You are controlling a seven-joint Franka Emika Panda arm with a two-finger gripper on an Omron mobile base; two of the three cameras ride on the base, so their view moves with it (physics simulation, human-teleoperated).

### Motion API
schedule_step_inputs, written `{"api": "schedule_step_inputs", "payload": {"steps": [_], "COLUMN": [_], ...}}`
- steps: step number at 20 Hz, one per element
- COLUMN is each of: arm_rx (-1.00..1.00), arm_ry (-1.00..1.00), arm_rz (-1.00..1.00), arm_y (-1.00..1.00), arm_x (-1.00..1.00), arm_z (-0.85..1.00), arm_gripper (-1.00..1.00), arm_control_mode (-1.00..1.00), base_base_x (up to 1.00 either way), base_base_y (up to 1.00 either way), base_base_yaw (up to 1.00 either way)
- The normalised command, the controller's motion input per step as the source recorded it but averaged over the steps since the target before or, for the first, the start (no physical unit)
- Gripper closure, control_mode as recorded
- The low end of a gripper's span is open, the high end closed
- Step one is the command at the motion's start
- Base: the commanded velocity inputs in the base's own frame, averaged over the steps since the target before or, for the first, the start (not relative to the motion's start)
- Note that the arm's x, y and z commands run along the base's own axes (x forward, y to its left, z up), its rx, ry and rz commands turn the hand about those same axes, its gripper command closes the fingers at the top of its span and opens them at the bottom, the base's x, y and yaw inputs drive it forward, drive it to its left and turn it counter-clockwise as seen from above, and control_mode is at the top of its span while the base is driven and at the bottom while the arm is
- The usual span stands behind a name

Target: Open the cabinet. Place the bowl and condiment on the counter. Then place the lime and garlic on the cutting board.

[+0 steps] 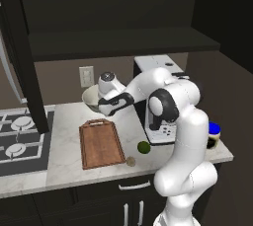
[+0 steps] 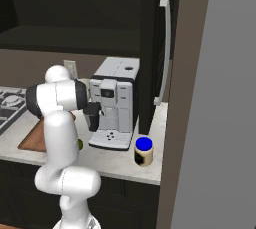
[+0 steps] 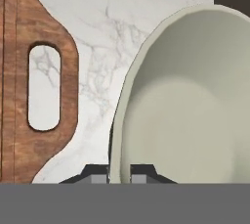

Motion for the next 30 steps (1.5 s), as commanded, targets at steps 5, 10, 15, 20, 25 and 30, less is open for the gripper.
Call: {"api": "schedule_step_inputs", "payload": {"steps": [5,10,15,20,25,30], "arm_rx": [0.0,0.0,0.0,0.0,0.0,0.04], "arm_ry": [0.0,0.0,0.0,0.0,0.0,0.03], "arm_rz": [0.0,-0.01,-0.04,-0.07,-0.11,-0.12], "arm_y": [-0.01,-0.07,-0.16,-0.22,-0.13,-0.14], "arm_x": [0.15,0.0,-0.09,-0.47,-0.91,-1.0], "arm_z": [-0.14,-0.04,0.04,0.29,0.5,0.49], "arm_gripper": [1.0,-1.0,-1.0,-1.0,-1.0,-1.0], "arm_control_mode": [-1.0,-1.0,-1.0,-1.0,-1.0,-1.0], "base_base_x": [0.0,0.0,0.0,0.0,0.0,0.0], "base_base_y": [0.0,0.0,0.0,0.0,0.0,0.0], "base_base_yaw": [0.0,0.0,0.0,0.0,0.0,0.0]}}
